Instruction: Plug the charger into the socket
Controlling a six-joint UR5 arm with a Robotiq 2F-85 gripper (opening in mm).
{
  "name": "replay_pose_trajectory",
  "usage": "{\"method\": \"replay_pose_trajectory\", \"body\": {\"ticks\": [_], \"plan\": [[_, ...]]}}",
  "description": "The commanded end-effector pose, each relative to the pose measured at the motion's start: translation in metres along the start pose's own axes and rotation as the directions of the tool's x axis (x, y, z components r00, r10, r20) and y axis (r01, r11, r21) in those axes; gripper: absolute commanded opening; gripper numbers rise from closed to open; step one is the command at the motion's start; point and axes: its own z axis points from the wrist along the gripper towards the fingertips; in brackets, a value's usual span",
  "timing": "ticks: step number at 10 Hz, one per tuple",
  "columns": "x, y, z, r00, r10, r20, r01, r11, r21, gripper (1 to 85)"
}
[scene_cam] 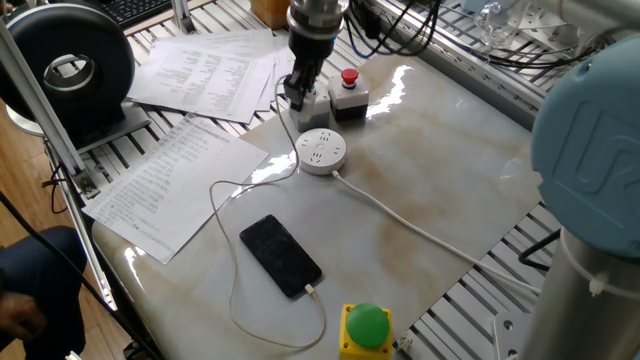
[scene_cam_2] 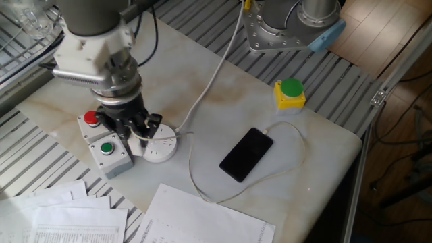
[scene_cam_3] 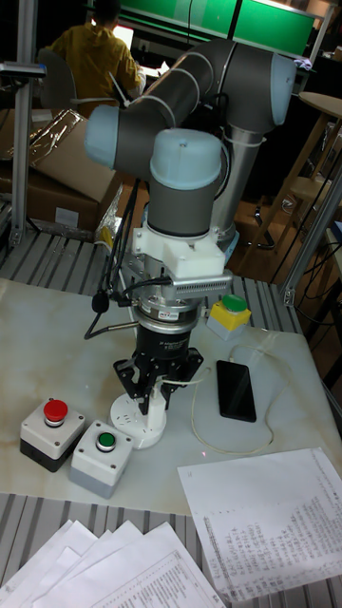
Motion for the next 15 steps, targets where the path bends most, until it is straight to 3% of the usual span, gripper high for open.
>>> {"method": "replay_pose_trajectory", "body": {"ticks": [1, 3, 8, 15], "plan": [[0.007, 0.005, 0.017, 0.998, 0.062, -0.003, -0.062, 0.998, 0.012, 1.3], [0.011, 0.004, 0.022, 0.998, 0.059, -0.004, -0.059, 0.998, 0.032, 1.3], [0.010, 0.012, 0.027, 0.998, 0.061, 0.009, -0.061, 0.998, 0.022, 1.3], [0.007, 0.008, 0.031, 0.999, 0.041, 0.020, -0.042, 0.998, 0.037, 1.3]]}}
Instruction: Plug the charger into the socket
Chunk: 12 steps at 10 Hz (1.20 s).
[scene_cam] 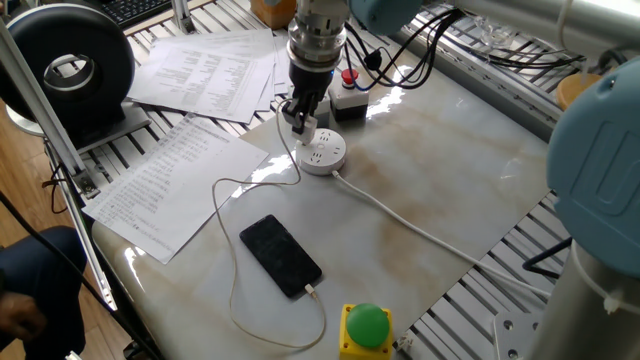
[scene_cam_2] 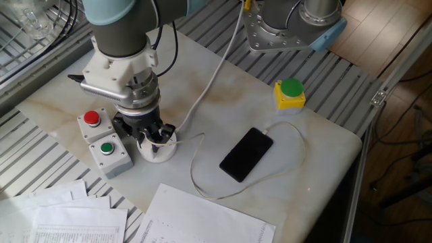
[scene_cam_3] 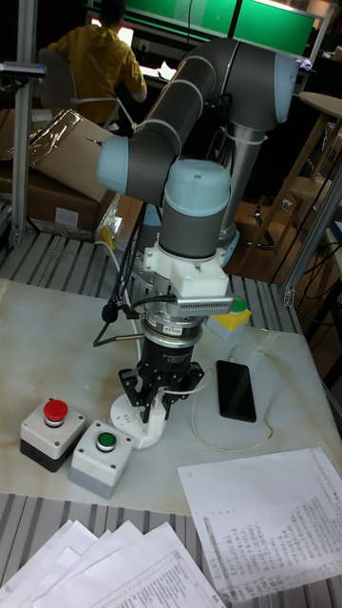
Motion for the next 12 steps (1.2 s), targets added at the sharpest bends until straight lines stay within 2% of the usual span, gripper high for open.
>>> {"method": "replay_pose_trajectory", "body": {"ticks": [1, 6, 12], "plan": [[-0.0025, 0.0007, -0.0004, 1.000, 0.002, 0.010, -0.002, 1.000, -0.007, 1.3], [-0.0001, 0.0044, 0.0002, 1.000, -0.018, 0.006, 0.018, 1.000, -0.021, 1.3], [-0.0021, 0.0013, 0.0028, 0.998, -0.062, 0.011, 0.063, 0.998, -0.016, 1.3]]}}
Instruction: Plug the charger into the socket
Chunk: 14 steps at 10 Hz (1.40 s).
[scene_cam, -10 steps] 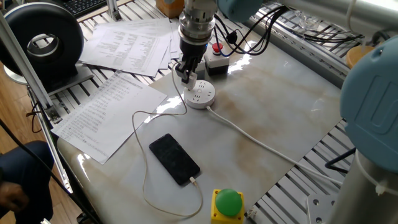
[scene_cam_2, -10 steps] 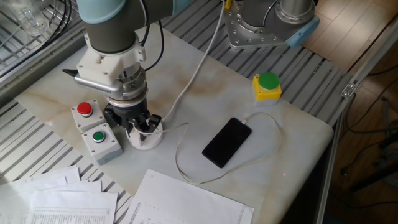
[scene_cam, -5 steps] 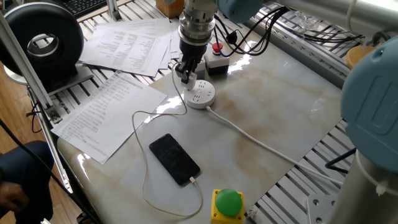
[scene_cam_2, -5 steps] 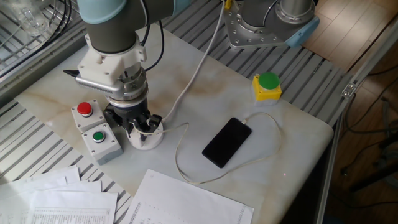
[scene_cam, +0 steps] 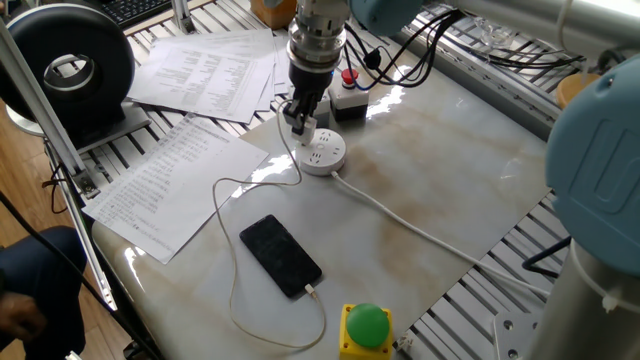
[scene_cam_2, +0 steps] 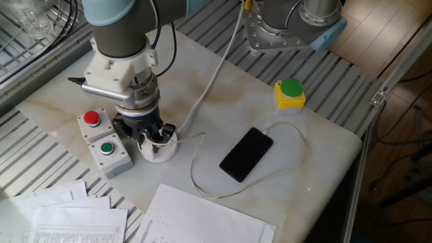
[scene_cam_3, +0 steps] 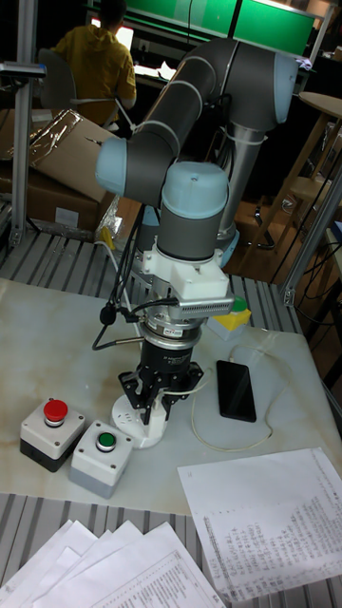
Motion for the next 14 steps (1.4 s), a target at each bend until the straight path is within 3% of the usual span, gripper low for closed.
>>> {"method": "replay_pose_trajectory", "body": {"ticks": [1, 6, 8, 9, 10, 11, 12, 14], "plan": [[-0.002, 0.002, 0.003, 1.000, -0.006, 0.014, 0.006, 1.000, -0.005, 1.3], [0.000, -0.005, 0.021, 0.998, -0.055, 0.037, 0.054, 0.998, 0.010, 1.3], [0.006, -0.008, 0.009, 0.997, -0.083, 0.004, 0.083, 0.996, 0.020, 1.3], [0.011, -0.024, -0.003, 0.991, -0.132, -0.034, 0.134, 0.988, 0.075, 1.3], [0.013, -0.030, -0.017, 0.983, -0.170, -0.072, 0.177, 0.977, 0.115, 6.3], [0.005, -0.028, -0.021, 0.975, -0.216, -0.050, 0.220, 0.969, 0.109, 28.3], [0.008, -0.019, -0.019, 0.976, -0.213, -0.048, 0.216, 0.974, 0.068, 49.0], [0.006, -0.012, -0.021, 0.977, -0.212, -0.036, 0.213, 0.976, 0.041, 55.7]]}}
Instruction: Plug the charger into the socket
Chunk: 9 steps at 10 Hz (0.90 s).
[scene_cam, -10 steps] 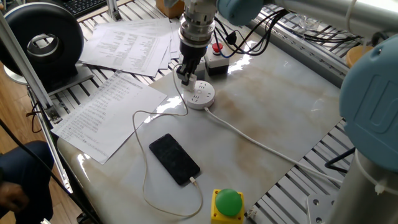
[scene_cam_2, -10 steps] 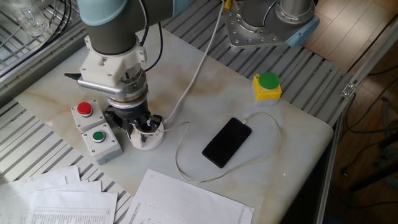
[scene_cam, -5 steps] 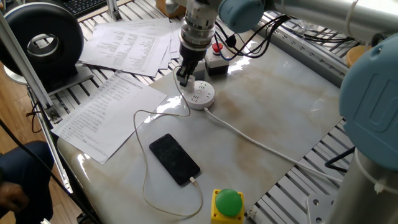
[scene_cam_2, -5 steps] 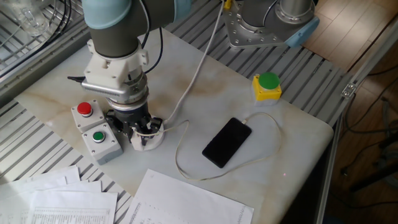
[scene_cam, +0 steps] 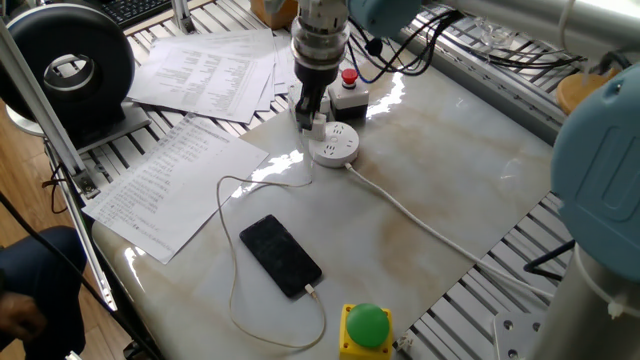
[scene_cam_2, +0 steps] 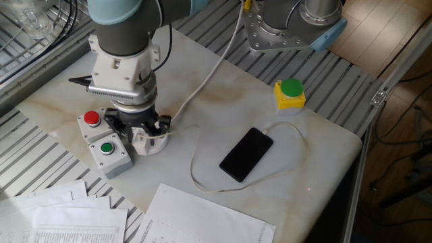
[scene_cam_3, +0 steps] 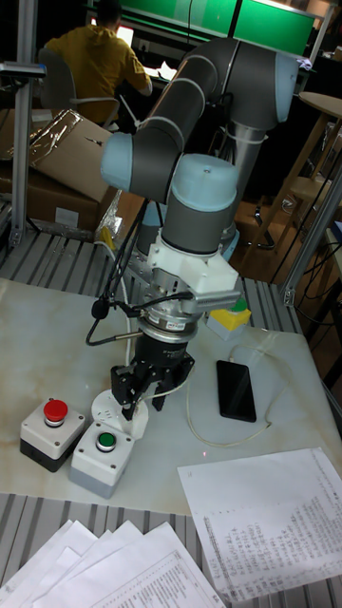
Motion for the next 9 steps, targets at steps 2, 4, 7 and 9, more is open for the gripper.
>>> {"method": "replay_pose_trajectory", "body": {"ticks": [2, 4, 7, 9], "plan": [[0.000, 0.004, -0.018, 1.000, -0.029, 0.004, 0.029, 0.999, -0.021, 60.7], [0.017, 0.007, -0.048, 1.000, -0.002, -0.020, 0.001, 0.999, -0.033, 62.7], [0.048, -0.009, -0.091, 0.998, 0.021, -0.061, -0.022, 1.000, -0.017, 51.7], [0.041, -0.033, -0.117, 0.993, 0.105, -0.048, -0.106, 0.994, -0.009, 1.3]]}}
